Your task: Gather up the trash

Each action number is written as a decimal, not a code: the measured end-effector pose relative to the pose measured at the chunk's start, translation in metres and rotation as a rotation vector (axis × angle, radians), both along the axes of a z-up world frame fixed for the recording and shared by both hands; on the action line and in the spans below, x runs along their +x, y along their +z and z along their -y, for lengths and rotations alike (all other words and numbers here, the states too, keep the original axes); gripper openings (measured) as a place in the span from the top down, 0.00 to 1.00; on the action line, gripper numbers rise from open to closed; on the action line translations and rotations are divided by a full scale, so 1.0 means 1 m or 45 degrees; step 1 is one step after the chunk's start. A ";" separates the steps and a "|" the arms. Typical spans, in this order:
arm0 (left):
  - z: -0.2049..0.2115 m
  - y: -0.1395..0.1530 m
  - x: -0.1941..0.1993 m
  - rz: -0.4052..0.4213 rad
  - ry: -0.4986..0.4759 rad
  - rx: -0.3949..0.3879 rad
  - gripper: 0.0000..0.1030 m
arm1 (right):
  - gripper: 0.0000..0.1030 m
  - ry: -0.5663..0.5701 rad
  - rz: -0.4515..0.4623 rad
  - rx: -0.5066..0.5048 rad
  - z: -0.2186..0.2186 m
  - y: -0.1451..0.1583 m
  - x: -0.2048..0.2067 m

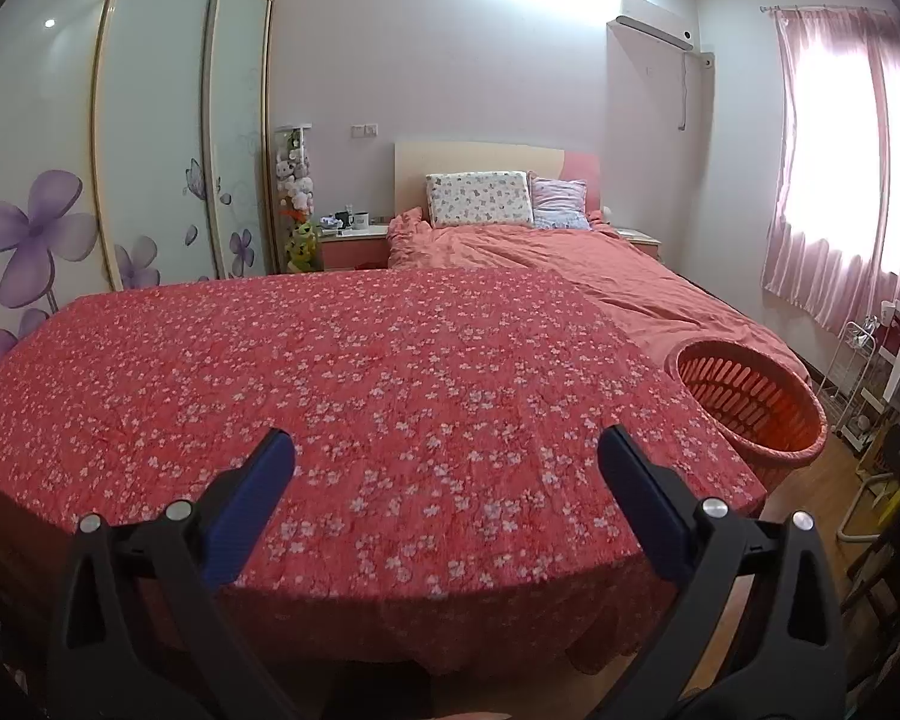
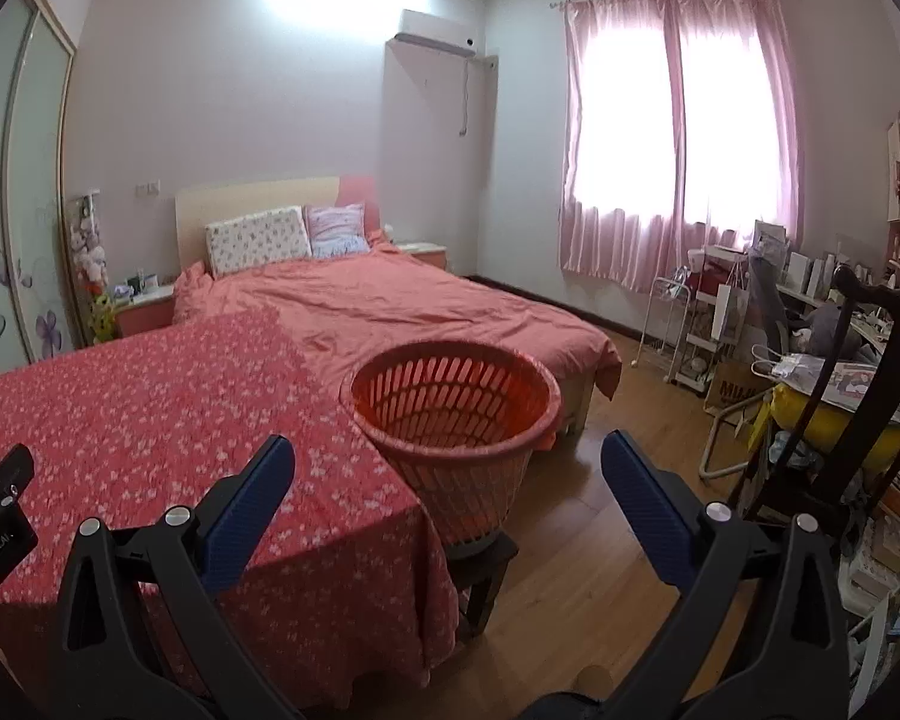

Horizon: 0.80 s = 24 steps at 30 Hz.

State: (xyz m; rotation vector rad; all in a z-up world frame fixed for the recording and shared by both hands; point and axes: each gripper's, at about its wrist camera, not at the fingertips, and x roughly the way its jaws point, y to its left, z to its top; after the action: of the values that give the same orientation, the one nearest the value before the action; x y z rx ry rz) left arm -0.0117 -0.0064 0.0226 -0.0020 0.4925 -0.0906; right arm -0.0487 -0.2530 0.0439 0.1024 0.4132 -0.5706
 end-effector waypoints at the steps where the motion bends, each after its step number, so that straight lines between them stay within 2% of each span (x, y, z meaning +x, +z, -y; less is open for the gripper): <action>1: -0.001 -0.001 0.000 -0.006 -0.001 -0.003 0.04 | 0.02 0.002 -0.007 0.004 0.000 -0.002 -0.001; 24: -0.002 -0.017 -0.003 -0.084 0.018 -0.002 0.04 | 0.02 -0.009 -0.103 0.042 -0.010 -0.022 0.001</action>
State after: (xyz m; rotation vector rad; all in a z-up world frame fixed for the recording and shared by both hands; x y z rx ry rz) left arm -0.0151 -0.0047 0.0059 -0.0105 0.5581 -0.0771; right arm -0.0482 -0.2426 0.0224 0.1128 0.5015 -0.5764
